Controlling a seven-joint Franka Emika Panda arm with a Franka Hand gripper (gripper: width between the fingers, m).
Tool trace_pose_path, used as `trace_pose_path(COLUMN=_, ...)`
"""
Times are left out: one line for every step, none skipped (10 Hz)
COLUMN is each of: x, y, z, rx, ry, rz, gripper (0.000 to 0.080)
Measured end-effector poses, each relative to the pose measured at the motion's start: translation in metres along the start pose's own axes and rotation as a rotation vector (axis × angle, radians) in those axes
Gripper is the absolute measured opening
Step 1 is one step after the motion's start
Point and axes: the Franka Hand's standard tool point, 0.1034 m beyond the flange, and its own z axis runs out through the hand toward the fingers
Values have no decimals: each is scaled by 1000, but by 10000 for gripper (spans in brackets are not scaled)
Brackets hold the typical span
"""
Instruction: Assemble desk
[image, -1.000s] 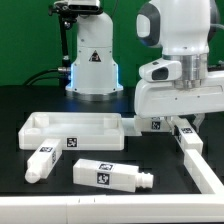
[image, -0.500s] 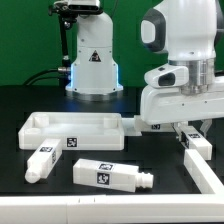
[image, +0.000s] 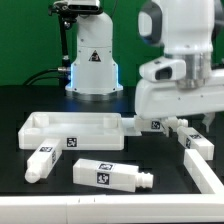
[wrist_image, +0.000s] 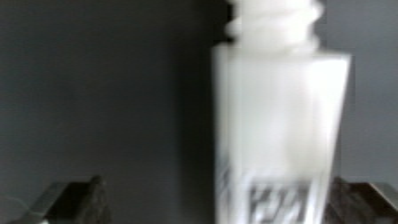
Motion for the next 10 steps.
trace_pose_path(x=13, y=16, z=-15, rx=1, ry=-3, rz=-39, gripper=642)
trace_pose_path(x=26, y=23, z=-22, rx=3, ry=7, rz=-62, gripper=647)
trace_pose_path(x=24, y=21, z=-19, rx=3, ry=7, rz=-63, gripper=647)
trace_pose_path(x=23, y=20, z=-18, rx=3, ry=5, rz=-66, gripper=647)
trace_pose_path(x=23, y=21, z=-18, rx=2, ry=5, rz=-66, gripper=649)
trace_pose_path(x=26, y=30, z=-17, rx=0, ry=0, rz=-155, gripper=649)
trace_pose_path(x=38, y=55, z=-17, rx=-5, ry=-5, rz=-239, gripper=649)
trace_pose_path(x=60, y=79, z=-24, rx=-14, ry=21, rz=-348, gripper=649)
trace_pose_path(x=72, y=92, z=-28, rx=-6, ry=-5, rz=-420, gripper=649)
trace_pose_path(x=88, y=92, z=-34, rx=-24, ry=7, rz=-481, gripper=649)
